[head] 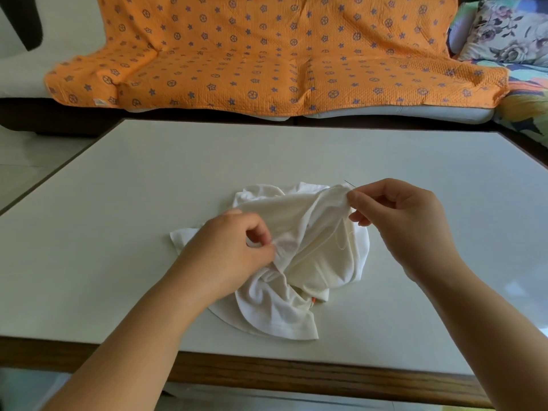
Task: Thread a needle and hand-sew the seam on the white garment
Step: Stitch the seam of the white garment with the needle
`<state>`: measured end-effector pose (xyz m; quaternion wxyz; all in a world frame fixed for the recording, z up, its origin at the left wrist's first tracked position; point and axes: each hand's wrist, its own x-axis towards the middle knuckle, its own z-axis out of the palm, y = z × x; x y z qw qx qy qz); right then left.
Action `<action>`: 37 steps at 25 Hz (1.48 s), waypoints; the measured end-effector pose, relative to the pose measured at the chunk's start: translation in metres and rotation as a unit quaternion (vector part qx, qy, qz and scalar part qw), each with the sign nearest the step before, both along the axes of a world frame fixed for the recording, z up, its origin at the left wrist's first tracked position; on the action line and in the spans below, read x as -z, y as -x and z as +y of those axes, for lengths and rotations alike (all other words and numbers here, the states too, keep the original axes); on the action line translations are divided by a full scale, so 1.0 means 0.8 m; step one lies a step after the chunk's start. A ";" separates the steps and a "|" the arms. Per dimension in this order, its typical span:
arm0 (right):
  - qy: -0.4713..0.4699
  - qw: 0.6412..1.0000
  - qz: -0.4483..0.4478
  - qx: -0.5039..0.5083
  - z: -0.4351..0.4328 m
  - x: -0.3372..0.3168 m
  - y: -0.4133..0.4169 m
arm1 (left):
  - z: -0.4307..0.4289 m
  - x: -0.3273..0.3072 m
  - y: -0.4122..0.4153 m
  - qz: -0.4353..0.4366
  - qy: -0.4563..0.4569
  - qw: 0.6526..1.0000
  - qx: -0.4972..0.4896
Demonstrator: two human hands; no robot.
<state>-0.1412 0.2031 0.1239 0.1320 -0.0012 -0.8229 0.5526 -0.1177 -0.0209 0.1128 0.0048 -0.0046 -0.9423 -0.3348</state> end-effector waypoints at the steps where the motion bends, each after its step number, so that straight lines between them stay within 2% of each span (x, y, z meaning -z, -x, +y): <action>1: -0.004 1.000 0.000 -0.002 0.002 0.000 0.000 | -0.005 -0.005 0.001 0.018 -0.016 0.999 -0.021; 5: -0.034 0.999 0.010 -0.015 0.010 -0.001 -0.001 | -0.021 -0.026 0.004 0.092 -0.148 0.980 -0.096; 7: -0.042 0.998 0.024 -0.026 0.010 -0.002 -0.003 | -0.023 -0.031 0.001 0.099 -0.180 0.973 -0.108; 9: -0.053 0.997 0.049 -0.037 0.006 -0.002 -0.005 | -0.025 -0.034 -0.001 0.104 -0.174 0.973 -0.114; 12: -0.092 0.990 0.085 -0.063 -0.004 -0.001 -0.007 | -0.033 -0.035 -0.001 0.078 -0.079 0.986 -0.124; 14: -0.121 0.984 0.094 -0.088 -0.011 0.002 -0.008 | -0.034 -0.030 -0.004 0.029 0.095 0.990 -0.096; 15: -0.132 0.982 0.097 -0.098 -0.014 0.004 -0.009 | -0.030 -0.026 -0.005 0.039 0.178 0.980 -0.076; 16: -0.141 0.979 0.099 -0.107 -0.017 0.005 -0.009 | -0.022 -0.021 -0.004 0.080 0.206 0.974 -0.048; 17: -0.150 0.977 0.100 -0.113 -0.019 0.005 -0.010 | -0.011 -0.019 -0.003 0.131 0.179 0.975 -0.009; 19: -0.166 0.973 0.105 -0.121 -0.022 0.005 -0.011 | 0.013 -0.014 0.000 0.182 0.065 0.978 0.077; 21: -0.177 0.970 0.108 -0.129 -0.022 0.005 -0.011 | 0.032 -0.007 0.004 0.170 -0.012 0.979 0.116; 23: -0.178 0.969 0.104 -0.134 -0.021 0.005 -0.011 | 0.040 0.002 0.007 0.164 -0.069 0.978 0.105; 25: -0.177 0.970 0.105 -0.132 -0.019 0.005 -0.010 | 0.039 0.007 0.006 0.195 -0.081 0.973 0.089; 29: -0.165 0.972 0.108 -0.125 -0.018 0.005 -0.008 | 0.040 0.009 0.006 0.257 -0.049 0.962 0.079; 37: -0.143 0.977 0.095 -0.123 -0.019 0.004 -0.009 | 0.041 0.007 0.004 0.227 -0.111 0.966 0.051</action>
